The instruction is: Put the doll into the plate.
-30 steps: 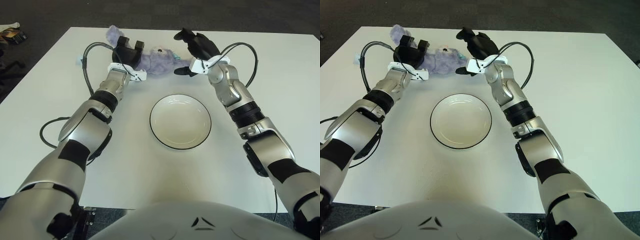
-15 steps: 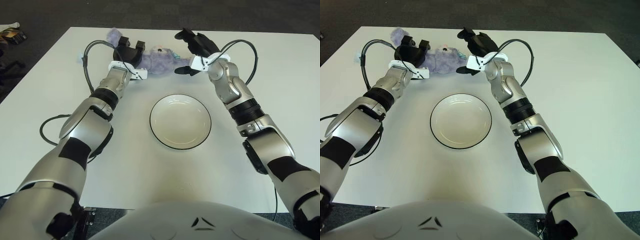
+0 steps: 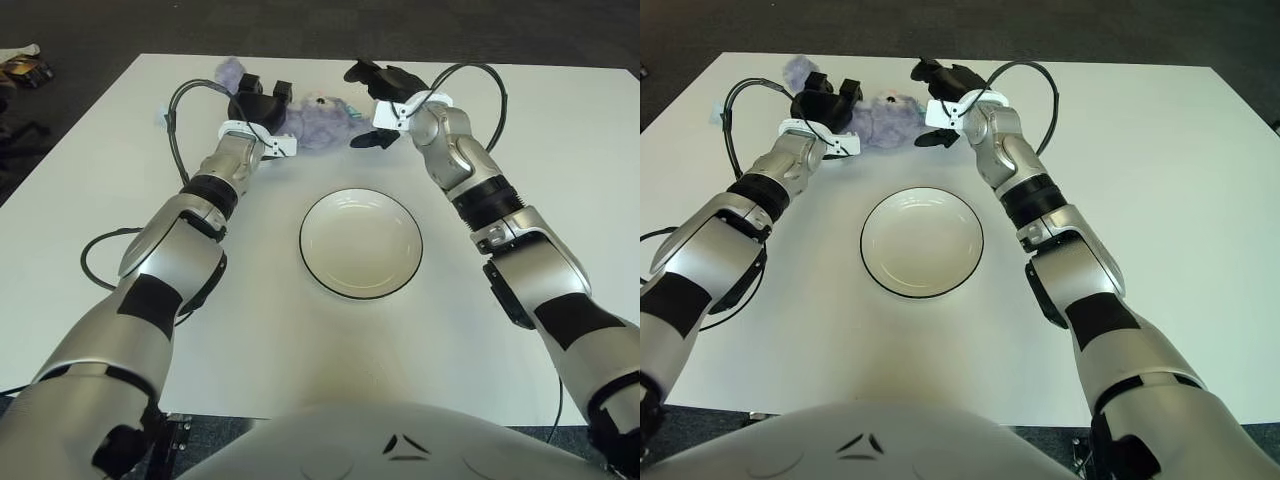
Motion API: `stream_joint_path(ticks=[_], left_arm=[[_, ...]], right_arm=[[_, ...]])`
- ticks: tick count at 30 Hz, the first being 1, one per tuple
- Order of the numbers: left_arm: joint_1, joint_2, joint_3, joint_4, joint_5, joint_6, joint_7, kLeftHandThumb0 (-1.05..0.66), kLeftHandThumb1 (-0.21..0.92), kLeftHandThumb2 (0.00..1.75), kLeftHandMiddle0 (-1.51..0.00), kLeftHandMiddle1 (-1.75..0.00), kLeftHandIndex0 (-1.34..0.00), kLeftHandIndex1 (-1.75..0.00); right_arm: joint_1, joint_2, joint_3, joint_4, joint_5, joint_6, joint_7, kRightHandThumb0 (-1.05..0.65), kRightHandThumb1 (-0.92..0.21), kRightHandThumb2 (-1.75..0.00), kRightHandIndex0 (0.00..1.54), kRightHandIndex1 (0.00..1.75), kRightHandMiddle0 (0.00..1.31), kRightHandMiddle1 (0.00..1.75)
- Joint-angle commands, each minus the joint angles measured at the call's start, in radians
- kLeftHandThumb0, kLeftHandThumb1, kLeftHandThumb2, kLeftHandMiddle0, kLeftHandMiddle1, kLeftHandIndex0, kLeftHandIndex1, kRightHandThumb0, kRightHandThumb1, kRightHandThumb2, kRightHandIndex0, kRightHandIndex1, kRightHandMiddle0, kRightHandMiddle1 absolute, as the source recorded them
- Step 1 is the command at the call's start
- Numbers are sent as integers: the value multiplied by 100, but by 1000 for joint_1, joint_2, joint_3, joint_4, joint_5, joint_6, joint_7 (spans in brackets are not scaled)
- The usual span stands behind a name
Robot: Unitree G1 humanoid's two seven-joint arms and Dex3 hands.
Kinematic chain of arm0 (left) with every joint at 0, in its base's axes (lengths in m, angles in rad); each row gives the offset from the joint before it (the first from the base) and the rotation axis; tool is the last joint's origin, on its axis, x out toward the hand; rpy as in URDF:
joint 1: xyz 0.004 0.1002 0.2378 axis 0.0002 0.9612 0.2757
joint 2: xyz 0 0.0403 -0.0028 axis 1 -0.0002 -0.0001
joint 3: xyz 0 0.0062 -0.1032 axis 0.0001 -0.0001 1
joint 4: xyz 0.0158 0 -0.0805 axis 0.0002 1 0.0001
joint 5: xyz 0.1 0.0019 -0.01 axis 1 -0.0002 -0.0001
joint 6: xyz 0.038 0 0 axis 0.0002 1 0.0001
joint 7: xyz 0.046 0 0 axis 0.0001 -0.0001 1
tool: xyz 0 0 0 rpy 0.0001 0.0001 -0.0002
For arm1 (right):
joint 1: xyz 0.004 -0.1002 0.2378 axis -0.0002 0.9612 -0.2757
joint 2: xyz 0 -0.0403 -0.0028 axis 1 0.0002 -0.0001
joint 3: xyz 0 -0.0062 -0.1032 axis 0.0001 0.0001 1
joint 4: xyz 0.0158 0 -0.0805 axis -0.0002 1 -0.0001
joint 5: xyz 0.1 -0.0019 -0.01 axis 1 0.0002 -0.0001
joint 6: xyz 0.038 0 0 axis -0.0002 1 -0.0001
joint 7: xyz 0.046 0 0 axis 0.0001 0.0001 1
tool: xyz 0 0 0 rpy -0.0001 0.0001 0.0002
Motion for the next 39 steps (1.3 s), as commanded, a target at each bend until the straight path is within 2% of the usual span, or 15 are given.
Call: stream_joint_path(ticks=[1,2,5,11,16,22,31,39], left_arm=[[15,-7,9,9,-23,-37,-20,5,21,131,-45,-146,-38,-158],[17,-7,14,10,-30,-42,-21,3,24,130,-50,-147,-46,-164],[20,-4,23,14,-42,-57,-20,1,17,138,-67,-142,-62,-171],[23,-1,32,27,-59,-86,-14,0,4,151,-84,-138,-73,-174],[31,3,46,31,-74,-124,8,0,1,154,-89,-136,-75,-175],[37,9,50,32,-83,-149,18,0,0,154,-90,-134,-76,-175],[45,14,64,20,-100,-170,11,0,1,154,-89,-138,-73,-175],[48,16,71,-2,-114,-173,-12,0,4,152,-87,-142,-69,-175]], right_arm=[[-41,-2,23,67,-19,-37,-17,-69,-37,-82,1,65,0,67],[-48,0,28,90,-20,-48,-25,-69,-37,-82,0,63,0,67],[-62,2,39,131,-25,-65,-38,-70,-39,-81,0,58,0,63],[-95,16,53,239,-32,-101,-87,-71,-42,-78,0,51,0,60],[-121,30,72,355,-47,-129,-159,-72,-43,-77,0,48,0,59],[-139,46,80,435,-46,-142,-214,-70,-42,-77,0,48,0,59],[-148,68,84,515,-37,-148,-260,-83,-49,-67,0,74,0,52],[-152,84,78,570,-26,-153,-284,-87,-50,-64,0,79,0,56]])
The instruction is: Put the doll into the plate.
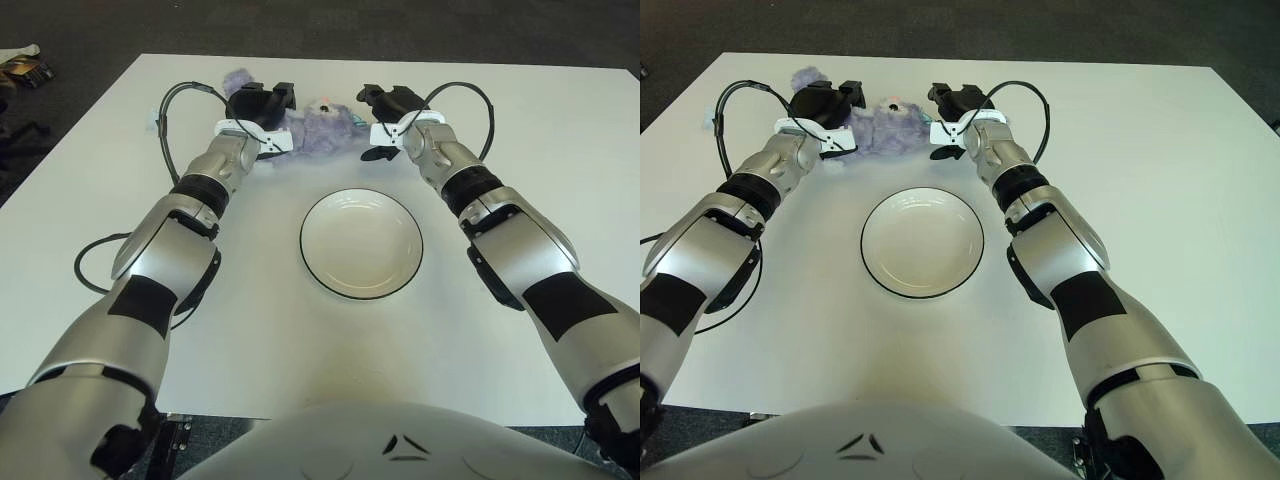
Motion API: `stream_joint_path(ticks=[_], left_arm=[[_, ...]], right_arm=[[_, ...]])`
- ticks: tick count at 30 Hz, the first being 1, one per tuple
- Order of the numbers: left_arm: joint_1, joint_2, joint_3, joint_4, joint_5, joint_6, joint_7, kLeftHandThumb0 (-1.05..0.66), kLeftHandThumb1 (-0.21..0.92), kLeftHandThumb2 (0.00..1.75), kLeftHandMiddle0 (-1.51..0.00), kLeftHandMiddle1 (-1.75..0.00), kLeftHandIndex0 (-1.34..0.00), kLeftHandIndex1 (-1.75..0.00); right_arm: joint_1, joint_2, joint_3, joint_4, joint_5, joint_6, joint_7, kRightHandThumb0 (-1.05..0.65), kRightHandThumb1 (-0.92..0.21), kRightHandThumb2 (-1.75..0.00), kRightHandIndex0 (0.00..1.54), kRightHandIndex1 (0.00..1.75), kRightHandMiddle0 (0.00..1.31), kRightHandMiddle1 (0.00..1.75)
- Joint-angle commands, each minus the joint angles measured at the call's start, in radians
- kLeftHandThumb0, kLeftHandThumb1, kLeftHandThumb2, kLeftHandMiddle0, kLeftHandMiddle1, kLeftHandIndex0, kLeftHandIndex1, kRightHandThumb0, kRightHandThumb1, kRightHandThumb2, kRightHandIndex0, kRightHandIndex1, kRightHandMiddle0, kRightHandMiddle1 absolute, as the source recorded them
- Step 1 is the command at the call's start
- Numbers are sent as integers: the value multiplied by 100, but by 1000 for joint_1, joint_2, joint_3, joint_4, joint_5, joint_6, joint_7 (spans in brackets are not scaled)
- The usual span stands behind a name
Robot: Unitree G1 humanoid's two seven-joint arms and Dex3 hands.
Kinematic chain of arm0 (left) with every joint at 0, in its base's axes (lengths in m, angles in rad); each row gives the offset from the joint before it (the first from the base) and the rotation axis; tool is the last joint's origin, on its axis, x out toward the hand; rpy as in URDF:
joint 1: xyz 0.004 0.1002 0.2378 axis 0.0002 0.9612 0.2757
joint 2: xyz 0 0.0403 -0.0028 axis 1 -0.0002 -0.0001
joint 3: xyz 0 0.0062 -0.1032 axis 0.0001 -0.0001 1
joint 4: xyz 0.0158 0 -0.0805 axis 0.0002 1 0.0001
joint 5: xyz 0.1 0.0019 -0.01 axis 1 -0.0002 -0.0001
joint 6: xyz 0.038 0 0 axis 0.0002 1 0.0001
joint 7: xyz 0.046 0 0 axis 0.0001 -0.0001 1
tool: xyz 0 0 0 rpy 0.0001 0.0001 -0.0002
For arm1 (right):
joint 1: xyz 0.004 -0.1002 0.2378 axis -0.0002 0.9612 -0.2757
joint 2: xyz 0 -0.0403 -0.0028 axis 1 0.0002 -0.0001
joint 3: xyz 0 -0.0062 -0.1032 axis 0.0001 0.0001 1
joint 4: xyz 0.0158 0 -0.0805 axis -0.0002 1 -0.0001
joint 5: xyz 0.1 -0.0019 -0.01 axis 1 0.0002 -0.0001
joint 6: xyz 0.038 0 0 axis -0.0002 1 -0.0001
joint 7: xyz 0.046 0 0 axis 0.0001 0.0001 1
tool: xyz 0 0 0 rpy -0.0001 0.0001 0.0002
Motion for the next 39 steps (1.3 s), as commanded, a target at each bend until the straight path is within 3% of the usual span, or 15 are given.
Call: stream_joint_path(ticks=[1,14,22,39], left_arm=[[40,-8,-2,-9,-7,-7,-38,0,4,152,-86,-142,-69,-175],[51,-27,12,-46,-23,38,-47,0,3,156,-85,-150,-68,-175],[81,-47,49,-92,-59,44,-27,0,1,160,-82,-158,-70,-175],[109,-72,62,-183,-66,128,-78,0,2,156,-86,-146,-70,-175]], right_arm=[[-27,9,-5,30,8,-6,-20,-86,-50,-64,0,78,0,56],[-24,27,-25,53,33,-6,-34,-77,-43,-70,0,81,0,51],[-21,34,-30,53,36,-2,-35,-84,-46,-69,0,87,0,46],[-24,49,-41,76,49,-3,-55,-87,-49,-65,0,102,0,46]])
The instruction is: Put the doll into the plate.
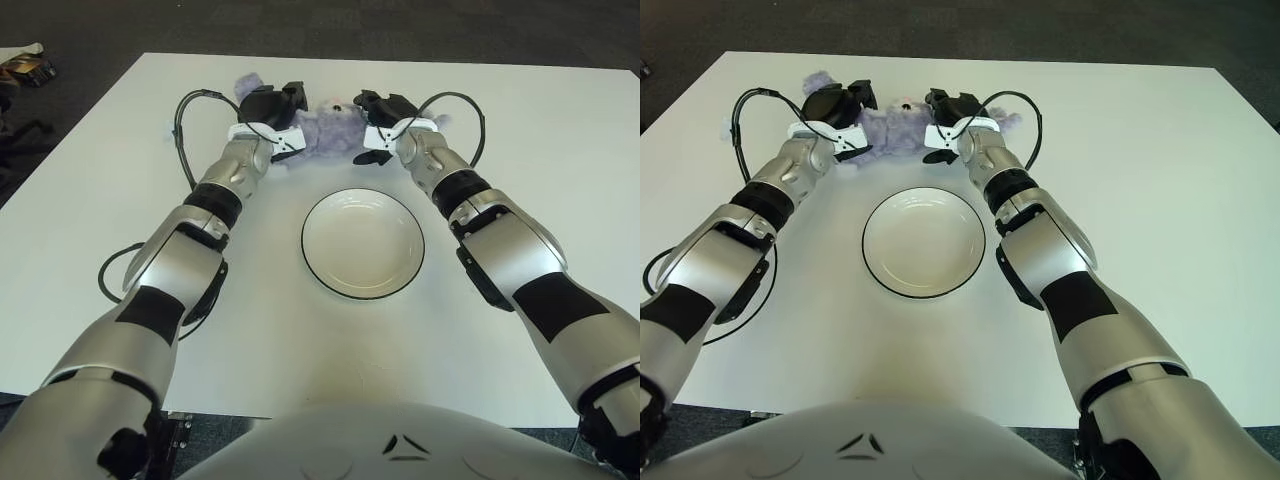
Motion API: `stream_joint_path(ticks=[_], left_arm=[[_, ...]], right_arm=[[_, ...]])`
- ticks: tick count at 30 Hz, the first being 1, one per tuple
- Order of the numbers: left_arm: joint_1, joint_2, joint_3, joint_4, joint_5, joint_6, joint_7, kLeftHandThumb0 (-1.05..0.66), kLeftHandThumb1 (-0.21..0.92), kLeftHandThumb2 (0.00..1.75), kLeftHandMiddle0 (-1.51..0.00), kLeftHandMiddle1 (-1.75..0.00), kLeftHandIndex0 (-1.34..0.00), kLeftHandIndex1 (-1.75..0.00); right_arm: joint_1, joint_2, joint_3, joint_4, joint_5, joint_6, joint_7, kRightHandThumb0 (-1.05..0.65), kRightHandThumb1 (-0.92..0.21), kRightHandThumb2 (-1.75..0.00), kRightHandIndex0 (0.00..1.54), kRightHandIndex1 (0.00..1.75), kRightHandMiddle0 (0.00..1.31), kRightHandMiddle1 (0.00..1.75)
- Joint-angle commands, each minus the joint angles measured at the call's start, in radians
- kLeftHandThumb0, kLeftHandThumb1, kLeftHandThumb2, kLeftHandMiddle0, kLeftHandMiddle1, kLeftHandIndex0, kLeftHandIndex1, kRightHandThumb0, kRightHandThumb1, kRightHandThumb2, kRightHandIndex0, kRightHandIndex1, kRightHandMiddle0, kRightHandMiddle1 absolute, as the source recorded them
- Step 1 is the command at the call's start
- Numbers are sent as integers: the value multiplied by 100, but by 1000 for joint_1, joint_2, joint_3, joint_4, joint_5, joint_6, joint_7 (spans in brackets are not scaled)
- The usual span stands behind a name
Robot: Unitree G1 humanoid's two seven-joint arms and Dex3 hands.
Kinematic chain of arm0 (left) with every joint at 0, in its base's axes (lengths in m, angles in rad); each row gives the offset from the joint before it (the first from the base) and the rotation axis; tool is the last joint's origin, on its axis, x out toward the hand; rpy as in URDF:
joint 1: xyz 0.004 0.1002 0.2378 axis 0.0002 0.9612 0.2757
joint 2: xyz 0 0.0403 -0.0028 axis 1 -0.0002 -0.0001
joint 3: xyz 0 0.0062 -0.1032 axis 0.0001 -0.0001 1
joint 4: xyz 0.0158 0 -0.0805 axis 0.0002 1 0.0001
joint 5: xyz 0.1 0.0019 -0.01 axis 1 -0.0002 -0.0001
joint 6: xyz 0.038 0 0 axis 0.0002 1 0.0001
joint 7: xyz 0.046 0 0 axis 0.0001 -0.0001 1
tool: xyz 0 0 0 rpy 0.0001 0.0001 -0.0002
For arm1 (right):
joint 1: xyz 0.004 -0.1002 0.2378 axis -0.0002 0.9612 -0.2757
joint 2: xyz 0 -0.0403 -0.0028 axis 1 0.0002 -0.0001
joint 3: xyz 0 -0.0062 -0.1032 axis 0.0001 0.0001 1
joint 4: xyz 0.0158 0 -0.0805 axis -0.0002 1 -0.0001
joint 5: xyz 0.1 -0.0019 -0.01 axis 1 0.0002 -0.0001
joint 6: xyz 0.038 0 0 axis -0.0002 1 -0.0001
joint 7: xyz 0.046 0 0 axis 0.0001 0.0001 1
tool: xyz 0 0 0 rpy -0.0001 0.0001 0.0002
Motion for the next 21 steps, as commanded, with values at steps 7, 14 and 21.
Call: stream_joint_path(ticks=[7,14,21], left_arm=[[61,-24,21,-79,-33,26,-66,0,2,157,-85,-150,-69,-175],[84,-23,40,-135,-46,38,-87,0,1,158,-86,-151,-69,-175],[112,-21,55,-201,-51,45,-93,0,3,160,-83,-162,-64,-175]], right_arm=[[-23,0,-2,23,8,-16,-4,-80,-46,-68,0,101,0,43],[-24,0,-2,25,11,-12,17,-62,-33,-85,0,93,0,41],[-19,2,-4,26,11,-5,18,-30,-17,-108,0,82,0,46]])
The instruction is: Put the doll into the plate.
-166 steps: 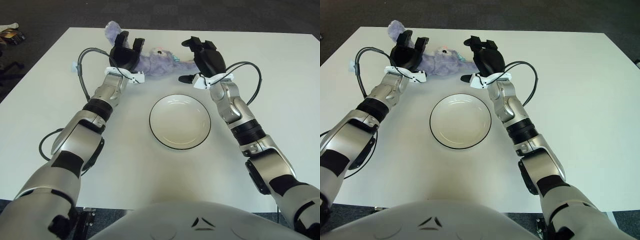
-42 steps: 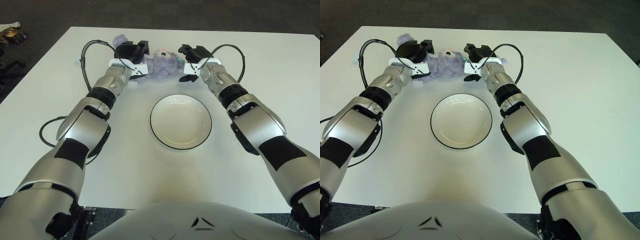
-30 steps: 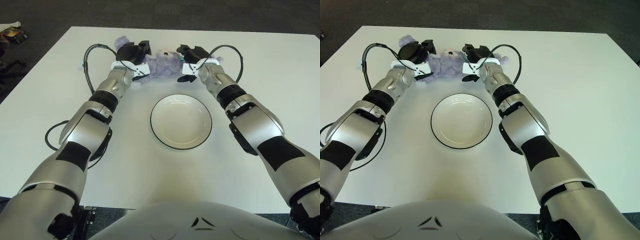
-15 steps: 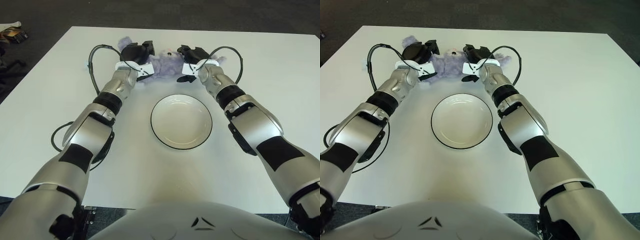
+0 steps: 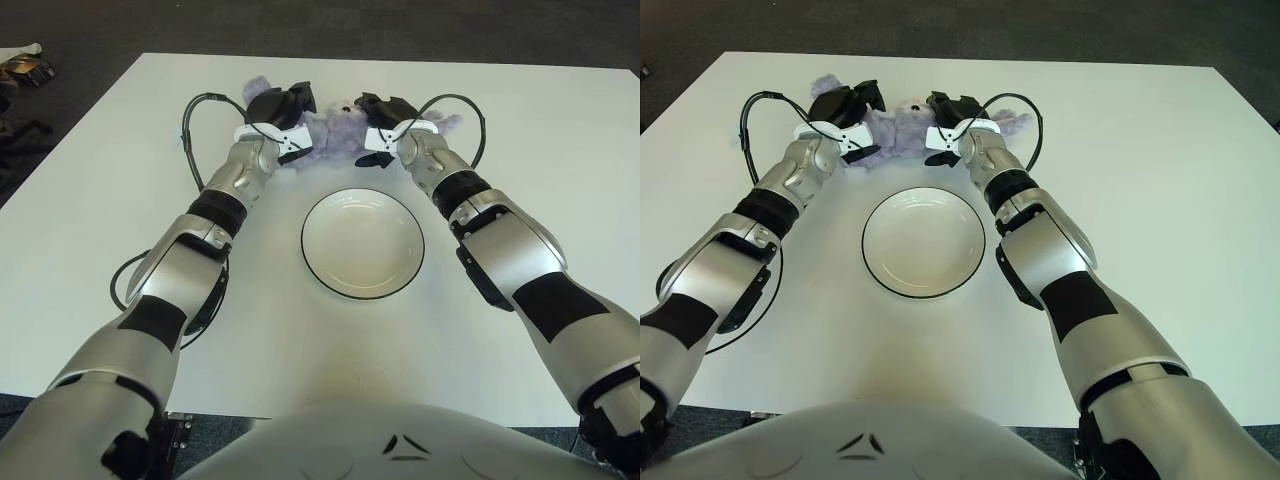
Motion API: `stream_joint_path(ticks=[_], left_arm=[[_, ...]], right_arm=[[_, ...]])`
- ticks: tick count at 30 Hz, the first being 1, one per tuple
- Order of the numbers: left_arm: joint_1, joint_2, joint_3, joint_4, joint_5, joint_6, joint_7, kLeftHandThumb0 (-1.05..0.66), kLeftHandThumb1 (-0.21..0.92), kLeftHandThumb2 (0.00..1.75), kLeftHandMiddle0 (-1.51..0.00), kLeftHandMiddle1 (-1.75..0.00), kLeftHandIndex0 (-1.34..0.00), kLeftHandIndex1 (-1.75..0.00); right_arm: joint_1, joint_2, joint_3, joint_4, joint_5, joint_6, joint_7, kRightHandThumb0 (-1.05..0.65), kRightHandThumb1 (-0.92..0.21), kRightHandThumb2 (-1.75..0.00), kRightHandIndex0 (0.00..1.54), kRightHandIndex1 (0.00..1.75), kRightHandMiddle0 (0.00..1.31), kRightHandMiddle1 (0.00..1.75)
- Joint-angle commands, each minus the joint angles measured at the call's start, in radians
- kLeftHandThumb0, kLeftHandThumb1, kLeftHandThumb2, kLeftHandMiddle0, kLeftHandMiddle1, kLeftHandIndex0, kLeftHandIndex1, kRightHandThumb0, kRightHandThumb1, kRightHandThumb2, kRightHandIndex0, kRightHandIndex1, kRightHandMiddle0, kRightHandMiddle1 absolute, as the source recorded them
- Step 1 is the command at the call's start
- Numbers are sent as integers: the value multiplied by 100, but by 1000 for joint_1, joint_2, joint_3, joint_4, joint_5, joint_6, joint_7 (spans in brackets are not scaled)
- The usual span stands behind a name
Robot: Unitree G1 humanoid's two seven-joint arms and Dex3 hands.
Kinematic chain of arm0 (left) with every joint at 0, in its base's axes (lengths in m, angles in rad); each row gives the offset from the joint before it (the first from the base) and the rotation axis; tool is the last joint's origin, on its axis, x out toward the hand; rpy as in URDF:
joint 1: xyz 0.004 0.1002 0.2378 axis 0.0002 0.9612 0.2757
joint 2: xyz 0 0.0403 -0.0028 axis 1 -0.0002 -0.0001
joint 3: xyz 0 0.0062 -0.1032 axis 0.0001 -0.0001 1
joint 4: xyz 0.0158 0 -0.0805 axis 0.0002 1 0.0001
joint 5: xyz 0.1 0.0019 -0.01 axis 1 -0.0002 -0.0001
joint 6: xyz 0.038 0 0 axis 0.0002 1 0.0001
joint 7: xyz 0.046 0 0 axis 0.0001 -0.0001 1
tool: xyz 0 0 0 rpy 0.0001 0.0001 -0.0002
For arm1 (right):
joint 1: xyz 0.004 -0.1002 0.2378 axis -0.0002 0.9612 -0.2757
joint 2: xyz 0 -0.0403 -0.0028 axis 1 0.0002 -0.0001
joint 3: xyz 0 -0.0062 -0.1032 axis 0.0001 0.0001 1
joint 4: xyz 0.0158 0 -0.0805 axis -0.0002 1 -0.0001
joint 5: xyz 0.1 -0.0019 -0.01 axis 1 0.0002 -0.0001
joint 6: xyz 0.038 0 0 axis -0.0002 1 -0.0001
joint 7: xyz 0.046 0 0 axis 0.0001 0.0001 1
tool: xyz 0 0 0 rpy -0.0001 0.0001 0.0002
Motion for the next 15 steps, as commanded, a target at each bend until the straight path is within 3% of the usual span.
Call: stream_joint_path(ticks=[1,7,15], left_arm=[[38,-9,3,-30,-9,5,-16,0,3,160,-82,-164,-63,-175],[57,-3,2,-80,4,10,-20,0,6,159,-80,-168,-60,-175],[80,-5,20,-127,-16,9,-40,0,8,157,-80,-168,-57,-175]], right_arm=[[-17,2,-5,9,10,4,3,-27,-15,-110,0,80,0,48],[-10,1,-9,8,15,0,0,-16,-7,-119,0,83,0,63],[-2,3,-2,14,6,12,-16,-10,-3,-125,0,107,0,86]])
